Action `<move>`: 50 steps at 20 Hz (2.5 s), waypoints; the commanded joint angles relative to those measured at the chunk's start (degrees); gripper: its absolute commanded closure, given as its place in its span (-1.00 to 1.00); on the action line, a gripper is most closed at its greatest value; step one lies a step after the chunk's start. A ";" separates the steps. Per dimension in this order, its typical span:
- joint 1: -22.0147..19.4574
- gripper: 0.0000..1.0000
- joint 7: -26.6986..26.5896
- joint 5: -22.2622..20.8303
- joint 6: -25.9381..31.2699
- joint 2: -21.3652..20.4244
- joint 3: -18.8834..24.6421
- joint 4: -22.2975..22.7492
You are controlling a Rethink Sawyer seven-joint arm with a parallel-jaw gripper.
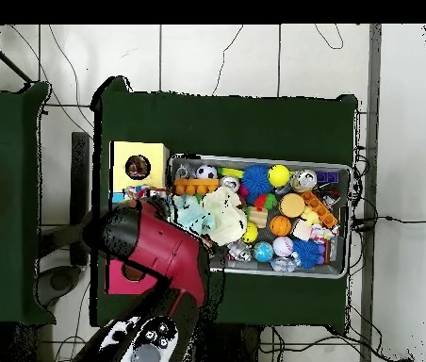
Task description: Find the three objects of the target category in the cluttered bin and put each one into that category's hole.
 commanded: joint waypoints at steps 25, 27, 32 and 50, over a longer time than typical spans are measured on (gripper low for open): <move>1.16 -1.00 13.40 0.81 10.73 3.69 -2.35 -9.00; 1.32 -1.00 14.22 1.44 10.25 4.65 -1.70 -9.60; 1.49 -1.00 14.77 3.13 9.03 5.03 0.46 -9.69; 2.45 -1.00 14.77 6.90 7.81 4.47 2.30 -8.69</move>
